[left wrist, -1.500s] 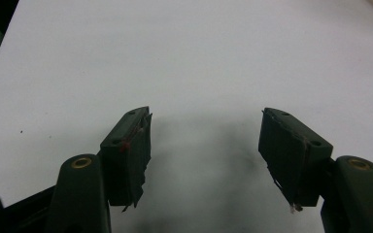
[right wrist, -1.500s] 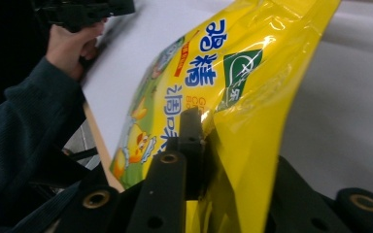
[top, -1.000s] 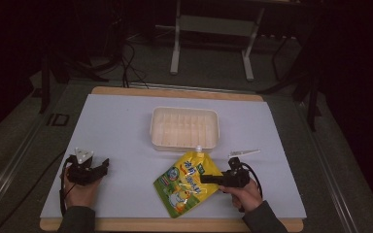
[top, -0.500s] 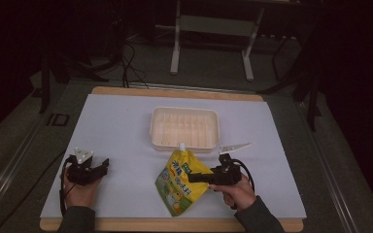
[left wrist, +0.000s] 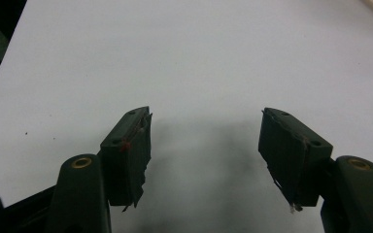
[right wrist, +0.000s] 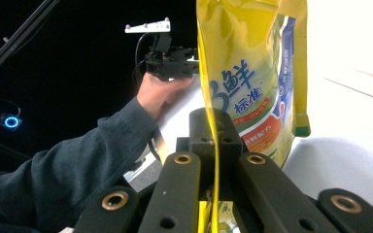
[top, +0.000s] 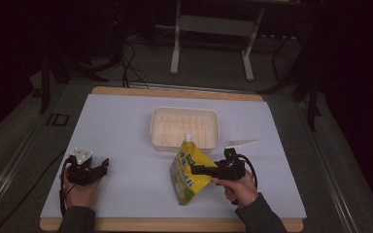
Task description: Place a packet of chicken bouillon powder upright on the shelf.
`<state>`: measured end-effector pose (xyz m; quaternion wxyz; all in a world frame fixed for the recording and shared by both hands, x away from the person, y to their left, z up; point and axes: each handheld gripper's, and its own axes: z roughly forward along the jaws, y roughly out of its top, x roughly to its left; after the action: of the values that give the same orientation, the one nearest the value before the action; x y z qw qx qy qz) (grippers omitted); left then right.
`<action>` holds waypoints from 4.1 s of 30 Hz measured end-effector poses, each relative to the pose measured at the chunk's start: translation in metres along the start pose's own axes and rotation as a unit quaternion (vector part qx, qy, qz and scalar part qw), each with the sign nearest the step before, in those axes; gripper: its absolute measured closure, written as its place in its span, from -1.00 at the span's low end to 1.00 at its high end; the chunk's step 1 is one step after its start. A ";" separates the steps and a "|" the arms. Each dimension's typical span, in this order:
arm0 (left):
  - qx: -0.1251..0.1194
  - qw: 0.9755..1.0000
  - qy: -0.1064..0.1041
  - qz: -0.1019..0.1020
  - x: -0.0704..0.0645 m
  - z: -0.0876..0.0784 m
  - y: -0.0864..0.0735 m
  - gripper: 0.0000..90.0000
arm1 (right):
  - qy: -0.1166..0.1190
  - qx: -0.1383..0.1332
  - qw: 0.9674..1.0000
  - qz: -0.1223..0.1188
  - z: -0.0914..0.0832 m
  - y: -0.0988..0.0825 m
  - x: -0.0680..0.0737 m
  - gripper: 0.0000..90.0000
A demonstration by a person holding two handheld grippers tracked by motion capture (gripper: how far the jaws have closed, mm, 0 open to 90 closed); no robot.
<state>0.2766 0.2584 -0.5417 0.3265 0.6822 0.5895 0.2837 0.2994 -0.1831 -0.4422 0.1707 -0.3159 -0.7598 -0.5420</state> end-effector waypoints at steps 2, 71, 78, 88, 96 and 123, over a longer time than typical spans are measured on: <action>0.000 1.000 0.000 0.000 0.000 0.000 0.000 -0.20 | -0.002 -0.002 1.000 0.000 0.000 0.001 0.000 1.00; 0.001 1.000 0.001 0.000 0.000 0.000 0.000 -0.20 | -0.076 -0.066 0.994 -0.034 -0.022 0.044 0.011 1.00; 0.001 1.000 0.000 0.000 0.000 0.000 0.000 -0.20 | -0.082 -0.075 0.993 -0.036 -0.024 0.050 0.012 1.00; 0.000 1.000 0.001 -0.001 0.000 0.000 0.000 -0.20 | -0.092 -0.082 0.992 -0.039 -0.029 0.057 0.014 1.00; 0.001 1.000 0.001 0.000 0.000 0.000 0.000 -0.20 | -0.099 -0.090 0.990 -0.038 -0.031 0.061 0.014 1.00; 0.001 1.000 0.002 -0.001 0.000 0.000 0.000 -0.20 | -0.123 -0.103 0.986 -0.037 -0.028 0.075 0.007 1.00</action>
<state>0.2766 0.2583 -0.5416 0.3250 0.6817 0.5907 0.2839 0.3416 -0.1911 -0.3747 0.0223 -0.3679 -0.7260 -0.5806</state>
